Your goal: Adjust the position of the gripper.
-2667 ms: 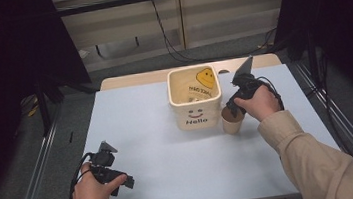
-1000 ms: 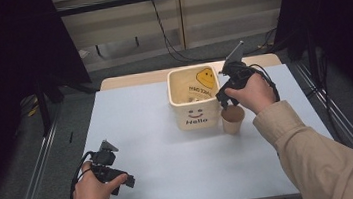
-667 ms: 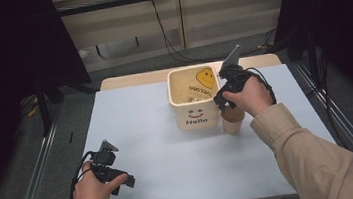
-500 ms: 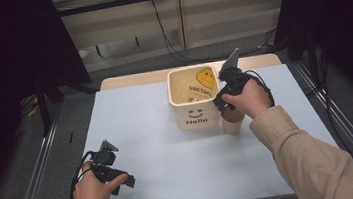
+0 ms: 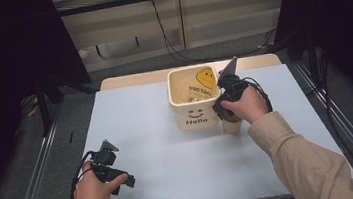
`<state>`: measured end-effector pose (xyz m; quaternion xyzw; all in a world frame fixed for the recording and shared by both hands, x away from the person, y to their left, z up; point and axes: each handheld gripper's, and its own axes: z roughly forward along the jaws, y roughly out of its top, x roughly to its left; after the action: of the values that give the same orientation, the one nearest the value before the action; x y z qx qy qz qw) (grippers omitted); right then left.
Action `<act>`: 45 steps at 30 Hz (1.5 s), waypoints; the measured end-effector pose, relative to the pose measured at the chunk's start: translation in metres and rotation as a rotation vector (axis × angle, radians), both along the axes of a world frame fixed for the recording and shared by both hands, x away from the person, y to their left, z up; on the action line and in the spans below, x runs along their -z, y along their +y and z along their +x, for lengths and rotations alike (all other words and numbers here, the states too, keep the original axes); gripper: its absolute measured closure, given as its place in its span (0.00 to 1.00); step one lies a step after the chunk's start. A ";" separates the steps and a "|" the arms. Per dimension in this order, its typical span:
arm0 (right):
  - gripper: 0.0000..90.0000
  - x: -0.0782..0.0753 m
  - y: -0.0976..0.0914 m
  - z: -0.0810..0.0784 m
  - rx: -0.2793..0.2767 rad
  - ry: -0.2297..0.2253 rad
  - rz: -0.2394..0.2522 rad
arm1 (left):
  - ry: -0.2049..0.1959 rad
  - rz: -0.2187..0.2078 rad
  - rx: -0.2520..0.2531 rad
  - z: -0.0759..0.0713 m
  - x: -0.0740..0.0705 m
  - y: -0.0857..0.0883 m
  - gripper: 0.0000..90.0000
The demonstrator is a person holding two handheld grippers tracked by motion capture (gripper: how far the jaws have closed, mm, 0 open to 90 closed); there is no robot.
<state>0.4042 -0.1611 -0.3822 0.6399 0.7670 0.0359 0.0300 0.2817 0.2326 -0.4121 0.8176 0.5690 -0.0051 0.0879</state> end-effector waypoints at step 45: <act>0.24 -0.055 -0.020 -0.003 -0.021 -0.011 -0.010 | 0.005 -0.014 -0.002 0.000 -0.003 0.000 0.05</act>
<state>0.4014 -0.1811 -0.3270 0.6314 0.7737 0.0358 0.0374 0.2813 0.2322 -0.4090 0.8164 0.5700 -0.0108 0.0921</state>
